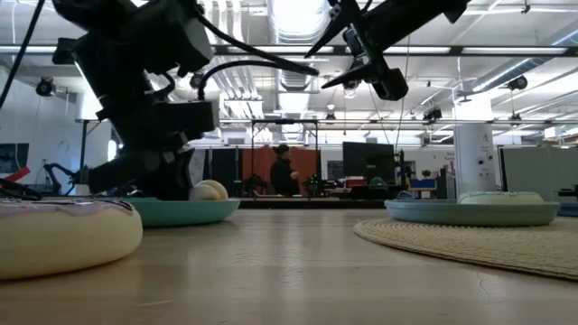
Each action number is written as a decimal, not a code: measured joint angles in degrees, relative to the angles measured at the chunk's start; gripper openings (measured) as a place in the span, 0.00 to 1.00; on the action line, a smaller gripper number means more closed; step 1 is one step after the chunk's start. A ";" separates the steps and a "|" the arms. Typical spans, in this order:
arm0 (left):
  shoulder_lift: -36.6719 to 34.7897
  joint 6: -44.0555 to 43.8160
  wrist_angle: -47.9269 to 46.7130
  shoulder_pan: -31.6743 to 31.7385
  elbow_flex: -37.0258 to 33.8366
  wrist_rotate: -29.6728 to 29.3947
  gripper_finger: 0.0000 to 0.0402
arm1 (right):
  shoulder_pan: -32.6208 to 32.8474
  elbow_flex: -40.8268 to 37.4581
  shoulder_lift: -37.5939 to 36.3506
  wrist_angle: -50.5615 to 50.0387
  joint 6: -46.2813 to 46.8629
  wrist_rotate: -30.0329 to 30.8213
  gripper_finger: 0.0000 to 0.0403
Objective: Pick & Place donuts
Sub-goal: Put the small white donut on the blue plate, then put the large pink donut on the gray plate
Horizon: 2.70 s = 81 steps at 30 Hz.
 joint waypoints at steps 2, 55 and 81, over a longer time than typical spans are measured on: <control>-0.07 1.23 -0.72 0.00 0.85 0.08 0.01 | -0.02 -0.01 0.00 0.00 -0.23 0.02 0.53; -37.31 -42.46 -28.24 -1.51 -13.58 35.22 0.28 | 0.00 -0.32 0.13 -0.33 -5.10 0.04 0.53; -38.81 -50.11 -26.21 -3.32 -17.53 40.71 0.50 | -0.34 -0.71 0.13 -0.31 -3.75 2.49 0.53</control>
